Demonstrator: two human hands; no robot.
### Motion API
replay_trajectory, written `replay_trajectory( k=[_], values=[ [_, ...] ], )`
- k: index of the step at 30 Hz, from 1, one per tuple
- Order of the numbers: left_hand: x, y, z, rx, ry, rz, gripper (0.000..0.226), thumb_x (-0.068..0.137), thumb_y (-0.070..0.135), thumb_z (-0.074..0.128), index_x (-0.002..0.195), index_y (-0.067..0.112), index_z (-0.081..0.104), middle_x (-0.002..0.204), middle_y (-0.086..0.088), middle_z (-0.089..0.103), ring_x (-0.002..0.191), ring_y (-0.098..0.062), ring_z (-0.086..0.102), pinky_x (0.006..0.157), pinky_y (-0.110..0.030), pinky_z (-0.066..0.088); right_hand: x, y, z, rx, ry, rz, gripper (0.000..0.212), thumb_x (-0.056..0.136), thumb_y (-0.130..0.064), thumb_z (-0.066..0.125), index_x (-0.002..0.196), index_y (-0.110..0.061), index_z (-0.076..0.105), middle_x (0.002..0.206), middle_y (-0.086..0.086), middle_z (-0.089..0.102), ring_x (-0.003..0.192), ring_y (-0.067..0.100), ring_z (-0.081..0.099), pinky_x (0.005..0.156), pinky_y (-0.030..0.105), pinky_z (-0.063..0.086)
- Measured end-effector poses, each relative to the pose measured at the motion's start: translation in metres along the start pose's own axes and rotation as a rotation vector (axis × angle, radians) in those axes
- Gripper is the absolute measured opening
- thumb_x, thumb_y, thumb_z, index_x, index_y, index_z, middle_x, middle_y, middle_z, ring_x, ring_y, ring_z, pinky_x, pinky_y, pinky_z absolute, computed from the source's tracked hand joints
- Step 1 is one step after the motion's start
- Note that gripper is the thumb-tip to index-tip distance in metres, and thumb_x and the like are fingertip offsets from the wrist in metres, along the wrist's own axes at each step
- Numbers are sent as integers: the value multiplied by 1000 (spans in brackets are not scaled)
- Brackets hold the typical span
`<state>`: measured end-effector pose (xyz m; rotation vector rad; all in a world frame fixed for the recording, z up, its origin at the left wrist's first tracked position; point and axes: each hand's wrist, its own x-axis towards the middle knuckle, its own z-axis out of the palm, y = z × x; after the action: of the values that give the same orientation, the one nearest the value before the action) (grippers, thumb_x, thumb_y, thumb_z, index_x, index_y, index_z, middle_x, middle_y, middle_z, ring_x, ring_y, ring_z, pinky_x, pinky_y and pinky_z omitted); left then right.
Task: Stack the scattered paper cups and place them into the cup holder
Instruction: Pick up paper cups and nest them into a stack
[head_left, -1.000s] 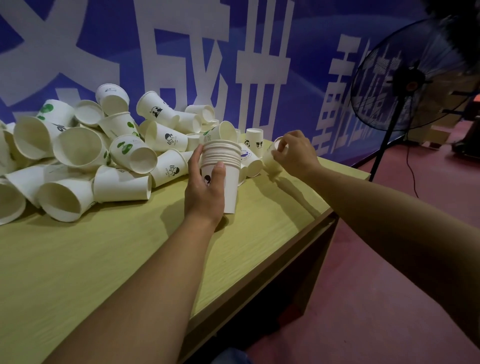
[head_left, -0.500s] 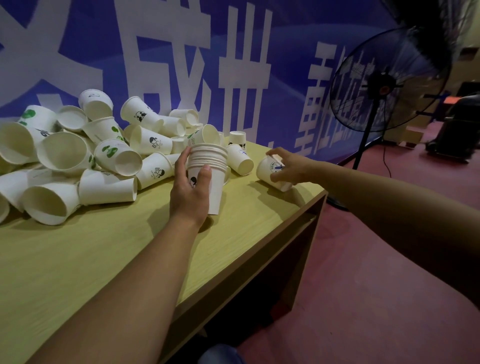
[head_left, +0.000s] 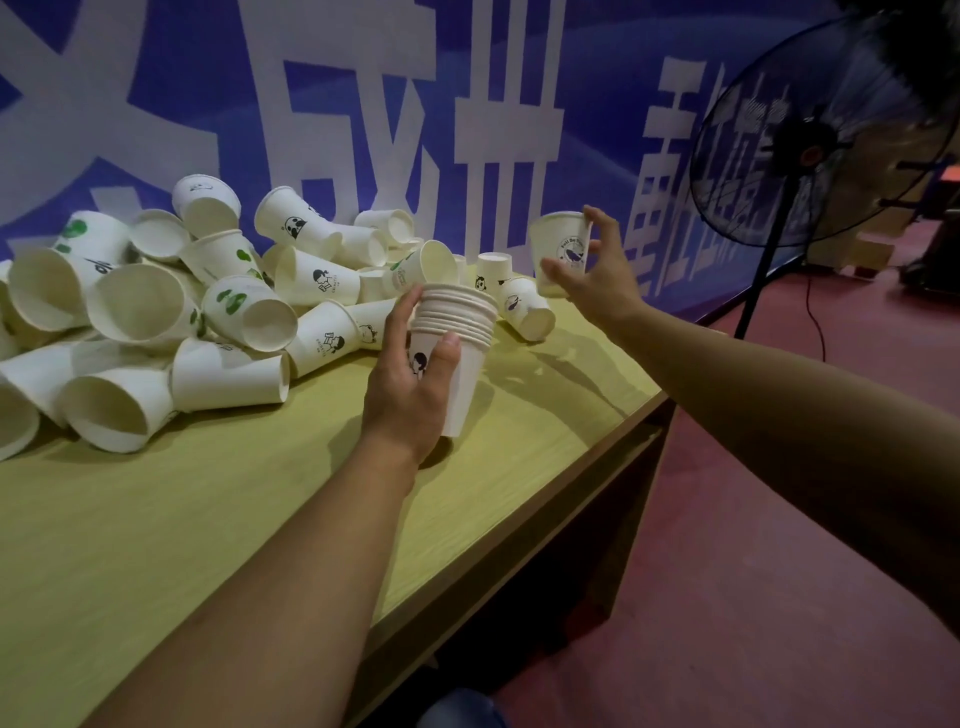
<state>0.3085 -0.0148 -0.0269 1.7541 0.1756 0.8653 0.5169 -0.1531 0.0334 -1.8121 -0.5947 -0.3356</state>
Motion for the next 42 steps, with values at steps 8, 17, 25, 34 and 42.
replay_trajectory(
  k=[8,17,25,34,42],
  values=[
    [2,1,3,68,-86,74,65,88,50,49,150,45,29,141,9,48,113,1,51,79,-17,42,-63,-62,32,399,-287,-70,66,89,-25,72,141,-33,32,128,6,47,105,19,61,74,33,61],
    [3,-2,0,2,50,39,65,88,50,50,149,43,30,135,2,54,104,-13,62,74,-29,53,-84,-30,38,179,-325,-168,25,99,-39,55,120,-29,63,120,-8,63,107,12,61,87,35,55],
    [5,-3,0,-14,68,24,62,88,52,51,146,44,33,129,6,56,98,-12,64,72,-30,56,-12,19,26,-468,-49,-88,34,96,-46,58,125,-30,65,137,-1,51,127,23,39,105,39,35],
    [8,-9,2,-25,72,-7,51,99,41,57,145,44,35,113,18,56,77,11,61,57,-12,49,16,47,32,-484,-122,167,44,93,-39,65,134,-24,56,144,9,44,108,26,54,92,31,53],
    [8,-10,1,-19,79,-3,50,101,36,57,146,40,36,123,6,57,87,-2,64,60,-15,51,20,30,24,-610,-275,187,92,83,-36,78,153,-33,18,153,14,32,129,39,48,101,49,49]
  ],
)
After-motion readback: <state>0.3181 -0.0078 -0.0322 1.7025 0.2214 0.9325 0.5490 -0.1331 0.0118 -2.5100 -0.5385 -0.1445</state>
